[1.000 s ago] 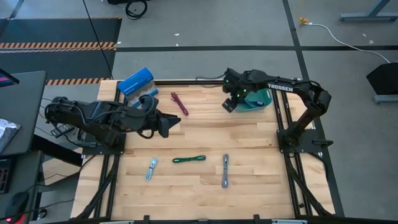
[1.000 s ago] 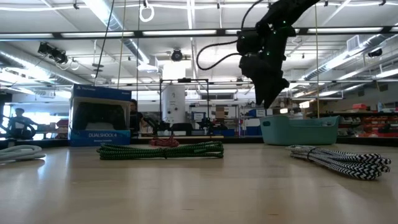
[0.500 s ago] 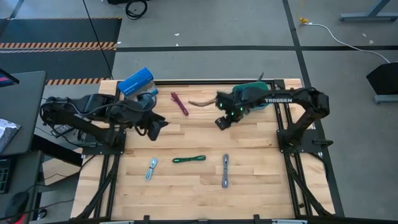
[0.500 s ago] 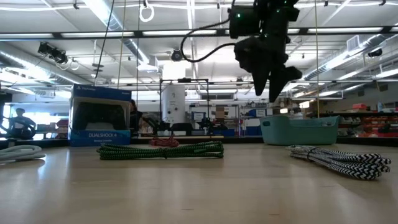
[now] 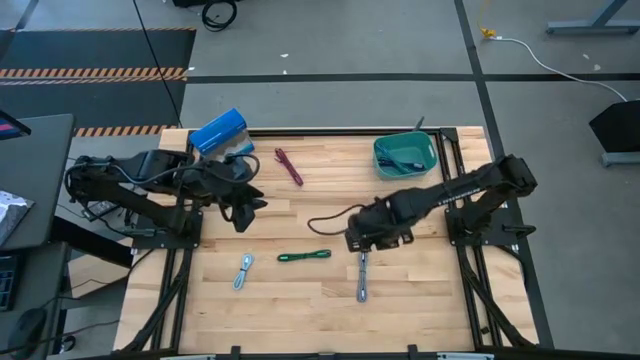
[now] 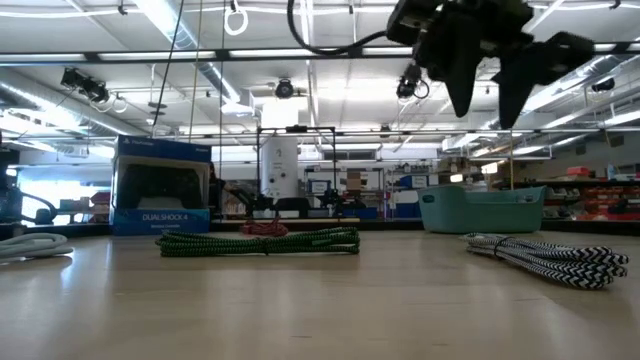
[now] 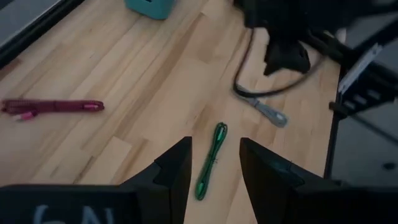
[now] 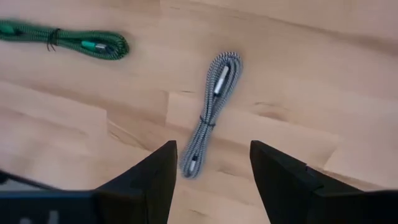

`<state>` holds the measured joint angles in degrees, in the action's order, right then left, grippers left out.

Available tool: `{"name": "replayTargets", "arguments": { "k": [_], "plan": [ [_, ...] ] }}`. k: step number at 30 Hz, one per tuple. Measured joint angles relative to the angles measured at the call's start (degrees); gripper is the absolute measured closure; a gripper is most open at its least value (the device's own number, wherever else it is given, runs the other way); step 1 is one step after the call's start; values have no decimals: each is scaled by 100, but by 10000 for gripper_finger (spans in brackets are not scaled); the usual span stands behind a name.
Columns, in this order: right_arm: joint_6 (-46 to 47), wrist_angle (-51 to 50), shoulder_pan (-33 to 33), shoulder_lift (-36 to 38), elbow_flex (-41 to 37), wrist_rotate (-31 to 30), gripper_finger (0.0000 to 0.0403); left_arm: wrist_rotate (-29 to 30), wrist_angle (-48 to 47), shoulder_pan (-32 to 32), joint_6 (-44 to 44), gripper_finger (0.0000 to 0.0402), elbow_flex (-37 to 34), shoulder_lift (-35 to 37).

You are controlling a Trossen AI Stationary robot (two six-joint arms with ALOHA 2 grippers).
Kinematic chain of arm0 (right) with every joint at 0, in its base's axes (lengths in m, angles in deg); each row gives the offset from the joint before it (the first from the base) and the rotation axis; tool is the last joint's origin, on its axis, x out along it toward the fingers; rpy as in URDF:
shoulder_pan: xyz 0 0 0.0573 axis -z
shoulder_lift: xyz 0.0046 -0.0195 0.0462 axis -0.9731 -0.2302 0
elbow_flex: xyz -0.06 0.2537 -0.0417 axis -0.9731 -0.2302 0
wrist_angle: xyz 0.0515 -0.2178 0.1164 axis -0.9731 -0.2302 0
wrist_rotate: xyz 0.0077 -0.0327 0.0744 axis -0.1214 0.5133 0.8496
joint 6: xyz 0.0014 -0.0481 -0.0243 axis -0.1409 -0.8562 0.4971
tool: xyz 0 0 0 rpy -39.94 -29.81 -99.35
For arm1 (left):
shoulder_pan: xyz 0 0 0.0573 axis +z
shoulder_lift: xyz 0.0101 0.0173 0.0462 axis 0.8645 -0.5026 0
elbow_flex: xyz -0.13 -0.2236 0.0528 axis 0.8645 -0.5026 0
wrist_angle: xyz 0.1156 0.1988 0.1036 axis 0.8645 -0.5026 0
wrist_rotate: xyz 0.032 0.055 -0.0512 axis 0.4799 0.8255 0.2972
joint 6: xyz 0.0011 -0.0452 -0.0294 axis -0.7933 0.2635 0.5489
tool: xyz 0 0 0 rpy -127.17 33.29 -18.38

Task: Pick and place USB-C Cables
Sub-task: Put the black charger cable into the green bin

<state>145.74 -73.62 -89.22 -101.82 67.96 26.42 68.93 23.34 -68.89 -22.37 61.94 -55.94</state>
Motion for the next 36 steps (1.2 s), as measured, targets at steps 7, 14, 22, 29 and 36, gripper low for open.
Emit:
{"name": "replayTargets", "arguments": {
  "k": [7, 14, 22, 29, 36],
  "plan": [
    [877, 531, -512, -521, -17, -264, 195, 202, 187, 0, 122, 260, 0, -2],
    [781, 1013, -587, -1476, -22, 10, 195, 22, 352, -152, 315, 260, 0, 4],
    [125, 1188, -689, -2030, -9, 300, 196, 78, 361, -369, 751, 260, 0, 0],
    [-264, 1117, -864, -2070, 4, 83, 241, 129, 377, -553, 1443, 260, 0, -2],
    [-874, 925, -883, -2018, -16, -85, 358, 313, 419, -718, 1837, 260, 0, -2]
  ]
}}
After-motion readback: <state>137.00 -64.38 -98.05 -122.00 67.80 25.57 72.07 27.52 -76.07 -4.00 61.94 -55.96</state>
